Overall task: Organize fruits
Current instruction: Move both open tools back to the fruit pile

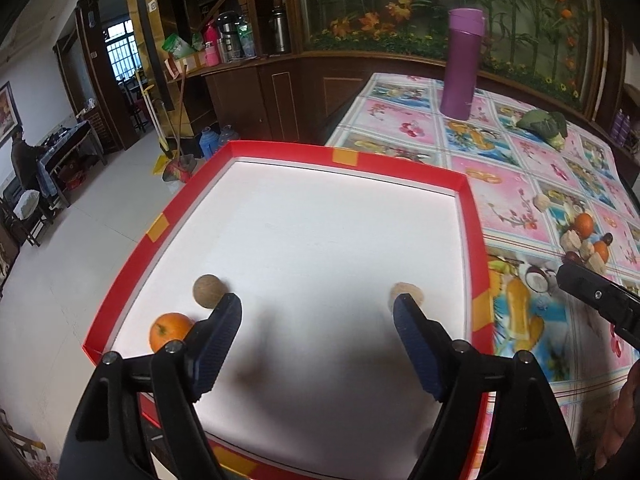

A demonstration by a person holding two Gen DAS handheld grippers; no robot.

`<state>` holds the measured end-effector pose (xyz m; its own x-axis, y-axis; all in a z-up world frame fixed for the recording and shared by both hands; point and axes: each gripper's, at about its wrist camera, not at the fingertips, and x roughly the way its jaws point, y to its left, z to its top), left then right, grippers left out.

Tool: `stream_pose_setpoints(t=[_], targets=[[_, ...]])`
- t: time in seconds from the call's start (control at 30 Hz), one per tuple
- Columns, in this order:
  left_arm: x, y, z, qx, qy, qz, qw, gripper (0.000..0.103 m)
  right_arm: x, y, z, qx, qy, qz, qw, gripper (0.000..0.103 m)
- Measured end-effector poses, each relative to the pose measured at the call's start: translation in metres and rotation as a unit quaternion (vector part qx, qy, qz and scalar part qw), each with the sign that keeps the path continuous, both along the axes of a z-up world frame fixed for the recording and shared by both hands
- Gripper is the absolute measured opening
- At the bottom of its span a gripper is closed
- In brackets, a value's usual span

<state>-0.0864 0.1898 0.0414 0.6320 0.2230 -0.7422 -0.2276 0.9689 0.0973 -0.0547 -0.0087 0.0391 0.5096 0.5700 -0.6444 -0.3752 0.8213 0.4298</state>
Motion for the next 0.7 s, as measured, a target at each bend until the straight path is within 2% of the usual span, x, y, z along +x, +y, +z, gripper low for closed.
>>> stream_pose_setpoints(t=[0.47, 0.7], targets=[[-0.006, -0.046, 0.010, 0.024, 0.003, -0.036, 0.9991, 0.078, -0.008, -0.097, -0.008, 0.020, -0.012, -0.059, 0.998, 0.040], [-0.003, -0.074, 0.010, 0.032, 0.006, -0.070, 0.9970, 0.078, 0.002, -0.113, -0.017, -0.025, 0.003, -0.085, 0.996, 0.040]])
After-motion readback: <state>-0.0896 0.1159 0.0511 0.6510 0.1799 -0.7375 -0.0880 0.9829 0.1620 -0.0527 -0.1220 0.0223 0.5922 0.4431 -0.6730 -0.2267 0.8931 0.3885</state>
